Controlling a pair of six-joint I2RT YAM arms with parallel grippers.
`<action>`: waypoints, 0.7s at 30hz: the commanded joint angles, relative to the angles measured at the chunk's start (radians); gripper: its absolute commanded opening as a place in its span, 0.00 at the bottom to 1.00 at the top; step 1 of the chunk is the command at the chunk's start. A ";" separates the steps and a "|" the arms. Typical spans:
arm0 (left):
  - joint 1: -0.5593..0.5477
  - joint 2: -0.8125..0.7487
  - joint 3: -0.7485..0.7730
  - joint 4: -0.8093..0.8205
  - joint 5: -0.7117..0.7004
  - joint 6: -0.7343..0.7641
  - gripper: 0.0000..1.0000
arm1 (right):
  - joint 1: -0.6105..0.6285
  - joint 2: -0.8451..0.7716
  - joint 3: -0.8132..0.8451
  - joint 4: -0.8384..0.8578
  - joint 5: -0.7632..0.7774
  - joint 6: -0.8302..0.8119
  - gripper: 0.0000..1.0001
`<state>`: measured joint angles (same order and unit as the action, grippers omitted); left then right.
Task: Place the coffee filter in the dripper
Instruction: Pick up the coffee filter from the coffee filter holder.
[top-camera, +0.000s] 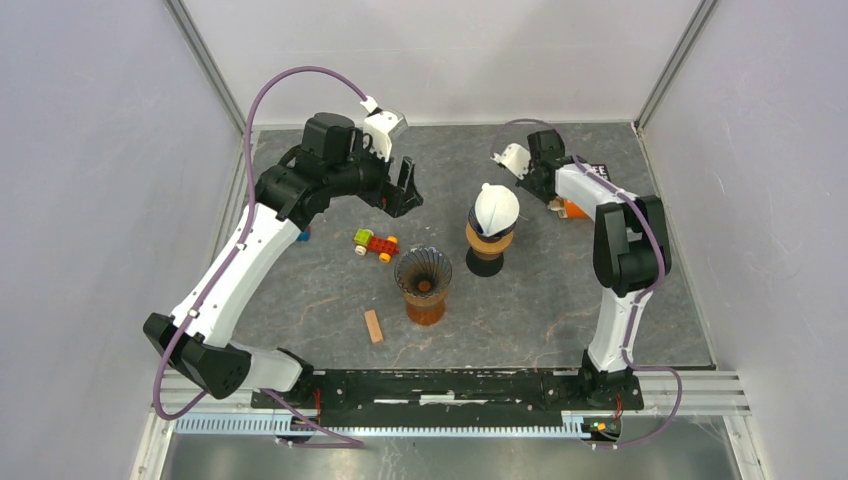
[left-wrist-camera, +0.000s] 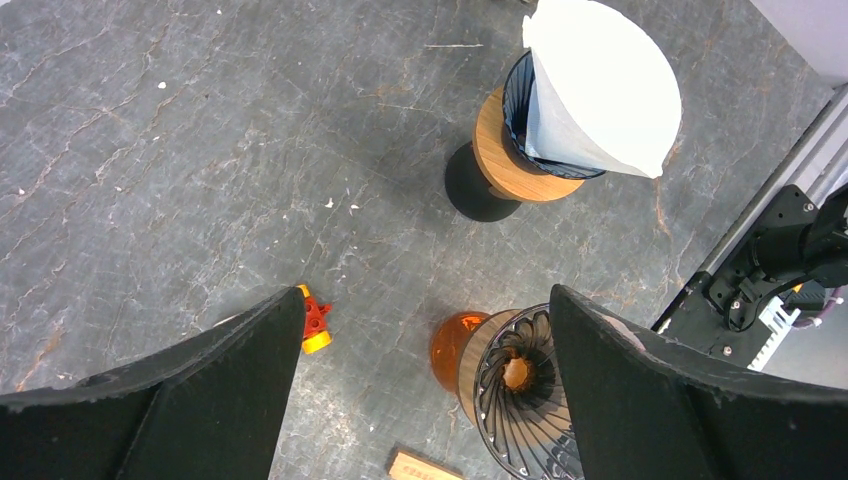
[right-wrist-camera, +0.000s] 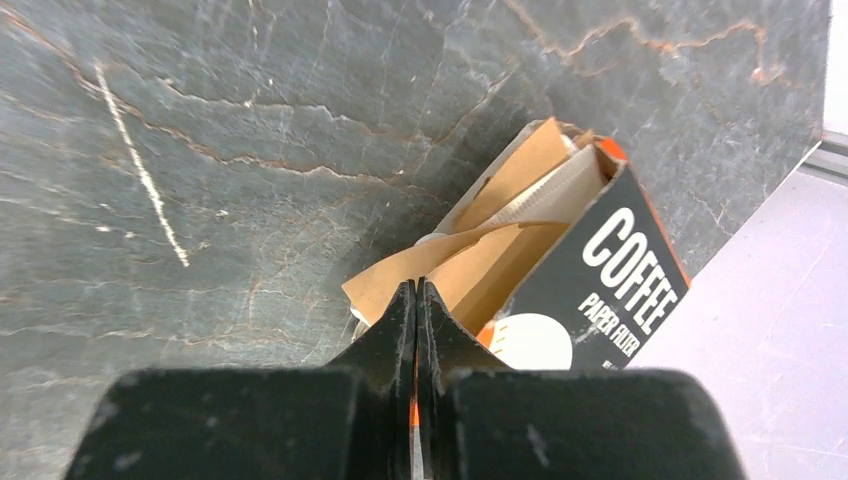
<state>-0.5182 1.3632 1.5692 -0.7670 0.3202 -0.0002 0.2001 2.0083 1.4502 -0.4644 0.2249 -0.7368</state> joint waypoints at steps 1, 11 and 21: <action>0.004 -0.004 -0.003 0.047 0.017 -0.023 0.97 | -0.011 -0.118 0.015 0.012 -0.150 0.076 0.00; 0.004 -0.009 -0.003 0.051 0.017 -0.020 0.98 | -0.055 -0.162 0.032 -0.066 -0.432 0.176 0.00; 0.004 -0.008 -0.006 0.058 0.015 -0.014 0.98 | -0.096 -0.263 0.041 -0.040 -0.534 0.261 0.00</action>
<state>-0.5182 1.3632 1.5639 -0.7525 0.3202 -0.0002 0.1158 1.8454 1.4517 -0.5339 -0.2340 -0.5316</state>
